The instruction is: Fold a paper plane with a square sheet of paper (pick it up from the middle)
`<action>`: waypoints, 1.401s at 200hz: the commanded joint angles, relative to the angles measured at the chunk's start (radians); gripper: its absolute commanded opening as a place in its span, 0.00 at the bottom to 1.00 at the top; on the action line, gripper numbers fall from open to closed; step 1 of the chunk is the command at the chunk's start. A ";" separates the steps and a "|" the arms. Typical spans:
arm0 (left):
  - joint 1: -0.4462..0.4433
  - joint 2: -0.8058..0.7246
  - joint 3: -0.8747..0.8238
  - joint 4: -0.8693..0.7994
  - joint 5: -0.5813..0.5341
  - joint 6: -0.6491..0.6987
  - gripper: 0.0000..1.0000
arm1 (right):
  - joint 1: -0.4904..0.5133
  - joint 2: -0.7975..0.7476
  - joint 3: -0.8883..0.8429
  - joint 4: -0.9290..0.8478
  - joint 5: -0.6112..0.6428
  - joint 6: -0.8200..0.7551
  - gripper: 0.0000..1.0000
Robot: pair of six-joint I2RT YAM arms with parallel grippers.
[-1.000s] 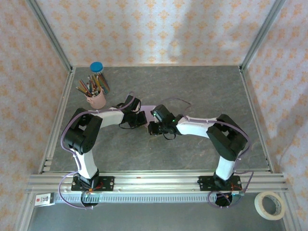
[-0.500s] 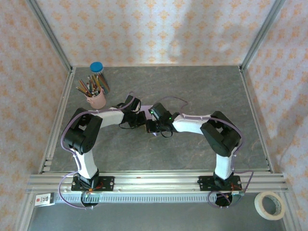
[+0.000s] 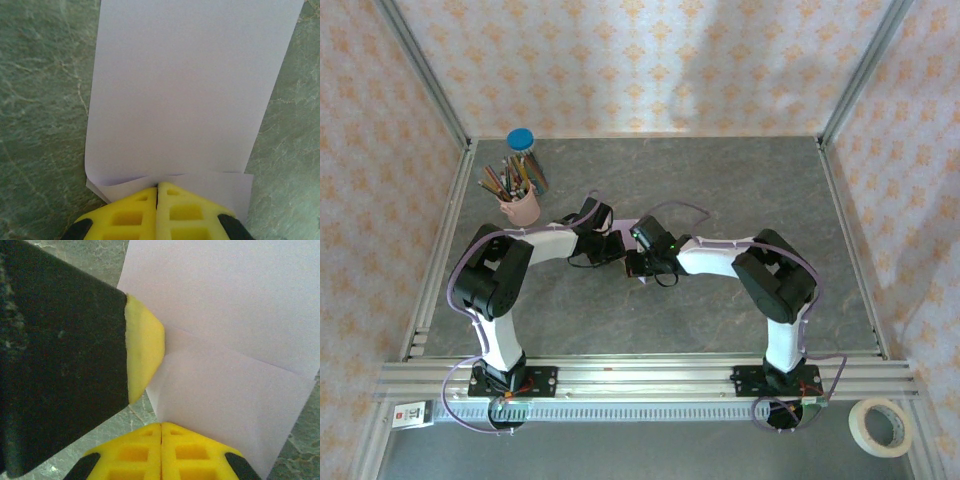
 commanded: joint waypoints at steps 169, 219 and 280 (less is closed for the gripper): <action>-0.002 0.121 -0.020 -0.149 -0.131 0.070 0.06 | -0.037 -0.005 -0.038 -0.110 0.008 -0.067 0.07; -0.002 0.124 -0.011 -0.168 -0.154 0.083 0.05 | -0.047 -0.008 -0.059 -0.131 -0.022 -0.094 0.07; -0.003 0.138 -0.008 -0.166 -0.163 0.083 0.05 | -0.058 -0.037 -0.112 -0.121 -0.060 -0.114 0.08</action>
